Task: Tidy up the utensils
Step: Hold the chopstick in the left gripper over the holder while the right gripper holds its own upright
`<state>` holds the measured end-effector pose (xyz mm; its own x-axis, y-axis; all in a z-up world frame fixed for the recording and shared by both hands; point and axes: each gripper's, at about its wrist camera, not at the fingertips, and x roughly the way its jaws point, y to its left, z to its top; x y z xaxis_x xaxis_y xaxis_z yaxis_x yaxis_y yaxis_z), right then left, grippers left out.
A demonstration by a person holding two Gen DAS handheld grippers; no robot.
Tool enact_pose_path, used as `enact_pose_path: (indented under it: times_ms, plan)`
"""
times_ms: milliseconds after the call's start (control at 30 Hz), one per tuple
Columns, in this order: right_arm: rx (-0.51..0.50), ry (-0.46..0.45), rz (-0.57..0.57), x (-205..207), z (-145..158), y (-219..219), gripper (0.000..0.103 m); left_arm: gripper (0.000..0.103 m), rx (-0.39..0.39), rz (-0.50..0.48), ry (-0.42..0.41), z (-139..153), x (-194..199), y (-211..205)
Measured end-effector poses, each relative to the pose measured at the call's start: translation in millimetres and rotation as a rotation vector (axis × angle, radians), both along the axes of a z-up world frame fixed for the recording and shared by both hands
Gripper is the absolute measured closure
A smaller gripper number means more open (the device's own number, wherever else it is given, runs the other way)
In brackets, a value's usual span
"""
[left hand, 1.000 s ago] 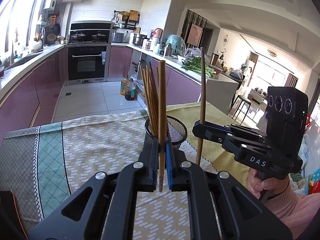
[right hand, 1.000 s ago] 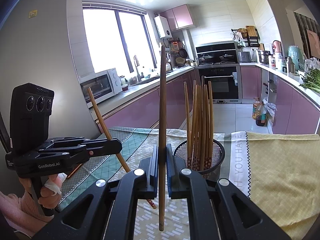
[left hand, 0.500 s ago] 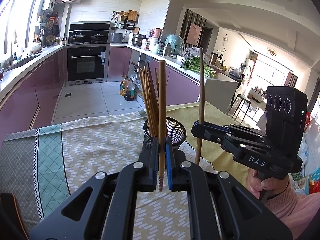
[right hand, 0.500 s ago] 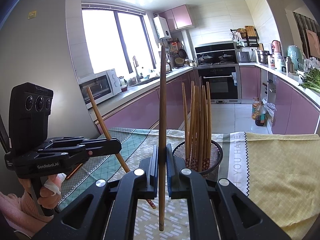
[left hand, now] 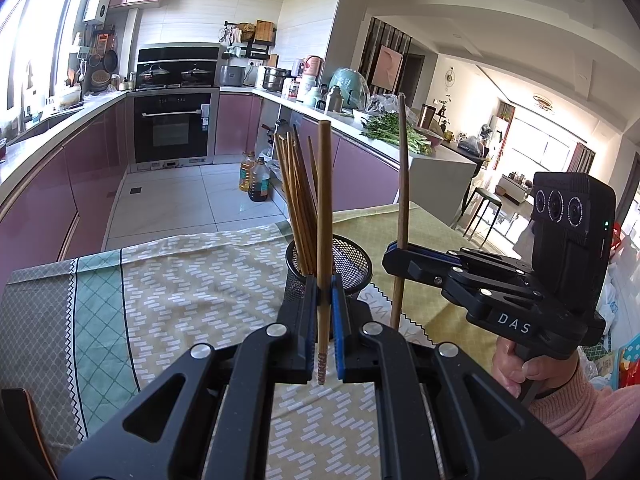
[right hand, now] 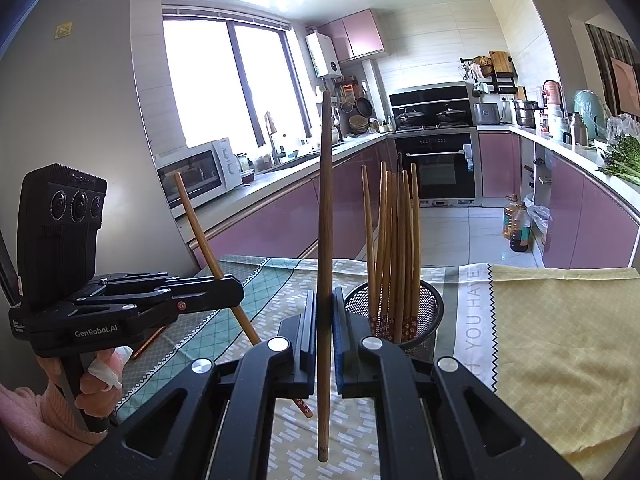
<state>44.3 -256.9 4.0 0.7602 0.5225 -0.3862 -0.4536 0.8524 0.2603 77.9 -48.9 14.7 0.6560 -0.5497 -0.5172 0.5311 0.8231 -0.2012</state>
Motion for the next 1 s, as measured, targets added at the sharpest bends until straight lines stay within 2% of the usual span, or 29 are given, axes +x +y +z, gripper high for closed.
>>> enact_pose_path:
  times_ms: [1000]
  plan:
    - [0.009,-0.004,-0.011,5.8,-5.9,-4.7,0.097,0.095,0.002,-0.017,0.000,4.1,3.0,-2.0]
